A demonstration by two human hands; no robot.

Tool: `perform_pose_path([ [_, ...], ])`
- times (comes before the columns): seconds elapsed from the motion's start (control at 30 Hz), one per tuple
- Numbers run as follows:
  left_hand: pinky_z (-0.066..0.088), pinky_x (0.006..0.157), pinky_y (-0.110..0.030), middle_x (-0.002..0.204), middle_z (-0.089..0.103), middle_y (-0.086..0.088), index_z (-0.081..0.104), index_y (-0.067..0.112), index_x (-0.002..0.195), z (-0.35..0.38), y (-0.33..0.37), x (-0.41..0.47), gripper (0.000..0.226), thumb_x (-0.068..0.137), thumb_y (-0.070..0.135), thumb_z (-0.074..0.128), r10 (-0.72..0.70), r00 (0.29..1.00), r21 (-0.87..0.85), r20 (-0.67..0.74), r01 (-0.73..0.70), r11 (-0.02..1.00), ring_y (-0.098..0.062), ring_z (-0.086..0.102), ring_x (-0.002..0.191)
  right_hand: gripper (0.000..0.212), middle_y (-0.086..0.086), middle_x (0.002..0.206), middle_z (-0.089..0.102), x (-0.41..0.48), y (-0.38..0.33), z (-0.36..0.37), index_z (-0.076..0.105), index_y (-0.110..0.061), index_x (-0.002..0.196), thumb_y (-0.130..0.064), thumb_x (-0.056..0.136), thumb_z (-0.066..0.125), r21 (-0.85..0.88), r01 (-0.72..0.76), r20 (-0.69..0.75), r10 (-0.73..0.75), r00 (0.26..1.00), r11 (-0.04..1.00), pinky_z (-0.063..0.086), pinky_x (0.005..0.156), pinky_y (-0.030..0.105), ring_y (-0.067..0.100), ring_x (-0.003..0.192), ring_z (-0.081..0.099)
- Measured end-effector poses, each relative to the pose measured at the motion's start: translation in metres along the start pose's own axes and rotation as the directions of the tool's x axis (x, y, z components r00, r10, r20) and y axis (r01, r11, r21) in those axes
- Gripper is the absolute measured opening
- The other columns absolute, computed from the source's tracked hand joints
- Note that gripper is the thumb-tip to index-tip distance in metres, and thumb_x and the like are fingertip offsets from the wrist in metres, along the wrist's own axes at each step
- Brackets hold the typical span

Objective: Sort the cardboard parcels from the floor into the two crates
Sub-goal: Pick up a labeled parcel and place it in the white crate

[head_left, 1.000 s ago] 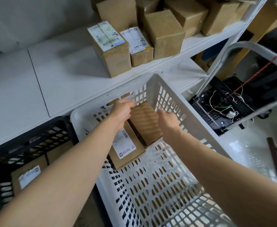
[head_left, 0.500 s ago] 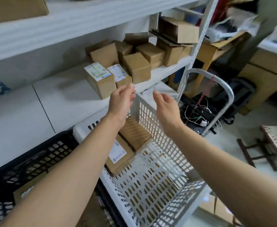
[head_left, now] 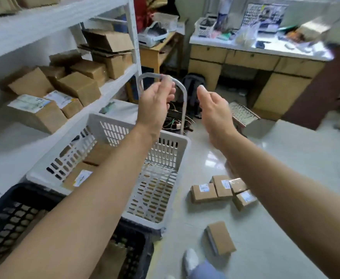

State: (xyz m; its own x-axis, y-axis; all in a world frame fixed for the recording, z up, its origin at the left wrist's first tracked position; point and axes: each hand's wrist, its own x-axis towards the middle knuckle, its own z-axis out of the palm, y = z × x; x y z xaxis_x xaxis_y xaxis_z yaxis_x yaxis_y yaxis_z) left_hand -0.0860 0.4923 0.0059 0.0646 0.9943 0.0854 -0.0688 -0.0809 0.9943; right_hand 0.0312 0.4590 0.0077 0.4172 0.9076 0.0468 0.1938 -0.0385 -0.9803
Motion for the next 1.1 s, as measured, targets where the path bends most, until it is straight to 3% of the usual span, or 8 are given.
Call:
perform_pose_path([
  [0.07,0.047,0.09,-0.029,0.097,0.063,0.004,0.064,0.018,0.099,0.032,0.0,-0.01,0.031,0.099,0.04,0.043,-0.006,0.996,-0.027,0.086,0.009,1.0,-0.013,0.06,0.098,0.035,-0.005,0.087,0.059,-0.006,0.007,-0.035,0.063,-0.012,0.11,-0.04,0.099,0.044,-0.02,-0.011,-0.079,0.009,0.997,1.0,0.041,0.064,0.019,0.008,0.08,0.053],
  [0.2,0.046,0.094,-0.031,0.104,0.064,0.002,0.063,0.016,0.105,0.089,-0.004,-0.034,0.033,0.099,0.041,0.042,-0.029,0.974,-0.026,0.226,0.036,0.999,-0.014,0.061,0.104,0.035,0.001,0.089,0.058,-0.021,0.025,-0.098,0.06,-0.011,0.095,-0.042,0.099,0.043,-0.014,-0.06,-0.19,0.056,0.98,0.998,0.045,0.07,0.024,0.011,0.081,0.055],
  [0.33,0.047,0.096,-0.035,0.101,0.064,0.003,0.063,0.021,0.098,0.138,-0.009,-0.056,0.029,0.098,0.043,0.043,-0.053,0.945,-0.021,0.323,0.063,0.998,-0.015,0.061,0.102,0.028,-0.009,0.086,0.057,-0.041,0.04,-0.155,0.057,-0.017,0.101,-0.041,0.1,0.041,0.024,-0.107,-0.283,0.11,0.953,0.994,0.041,0.051,0.007,0.0,0.076,0.052],
  [0.53,0.048,0.086,-0.028,0.096,0.063,0.002,0.062,0.016,0.097,0.218,-0.016,-0.091,0.03,0.099,0.039,0.043,-0.09,0.909,-0.038,0.407,0.115,0.993,-0.013,0.061,0.094,0.033,-0.009,0.094,0.061,-0.057,0.06,-0.244,0.059,-0.017,0.11,-0.044,0.098,0.044,0.047,-0.169,-0.422,0.173,0.89,0.984,0.044,0.076,0.022,0.014,0.1,0.058],
  [0.63,0.046,0.093,-0.034,0.099,0.062,0.001,0.062,0.013,0.102,0.26,-0.02,-0.107,0.032,0.099,0.039,0.043,-0.132,0.899,-0.022,0.418,0.156,0.988,-0.019,0.061,0.101,0.049,0.012,0.115,0.063,-0.061,0.073,-0.286,0.059,-0.003,0.117,-0.046,0.098,0.044,0.057,-0.202,-0.444,0.206,0.872,0.978,0.046,0.093,0.036,0.025,0.113,0.057],
  [0.73,0.046,0.096,-0.037,0.102,0.061,-0.001,0.061,0.012,0.104,0.296,-0.027,-0.121,0.034,0.099,0.04,0.042,-0.154,0.897,-0.013,0.415,0.175,0.984,-0.024,0.06,0.109,0.042,0.01,0.108,0.063,-0.059,0.086,-0.325,0.061,-0.01,0.107,-0.046,0.098,0.044,0.055,-0.233,-0.435,0.233,0.87,0.971,0.043,0.088,0.031,0.024,0.114,0.056],
  [0.9,0.047,0.093,-0.035,0.103,0.061,-0.004,0.06,0.013,0.099,0.337,-0.044,-0.13,0.032,0.1,0.039,0.041,-0.19,0.919,-0.003,0.345,0.204,0.979,-0.019,0.058,0.099,0.036,0.003,0.1,0.063,-0.043,0.102,-0.369,0.059,-0.016,0.091,-0.048,0.097,0.044,0.055,-0.285,-0.386,0.284,0.878,0.957,0.045,0.091,0.036,0.024,0.113,0.057],
  [1.1,0.048,0.092,-0.033,0.101,0.061,-0.004,0.06,0.015,0.096,0.342,-0.065,-0.124,0.033,0.1,0.039,0.039,-0.234,0.945,0.01,0.228,0.238,0.971,-0.019,0.058,0.098,0.053,0.023,0.124,0.057,-0.015,0.118,-0.37,0.058,0.004,0.112,-0.045,0.098,0.044,0.056,-0.327,-0.279,0.329,0.902,0.943,0.045,0.095,0.045,0.036,0.115,0.054],
])
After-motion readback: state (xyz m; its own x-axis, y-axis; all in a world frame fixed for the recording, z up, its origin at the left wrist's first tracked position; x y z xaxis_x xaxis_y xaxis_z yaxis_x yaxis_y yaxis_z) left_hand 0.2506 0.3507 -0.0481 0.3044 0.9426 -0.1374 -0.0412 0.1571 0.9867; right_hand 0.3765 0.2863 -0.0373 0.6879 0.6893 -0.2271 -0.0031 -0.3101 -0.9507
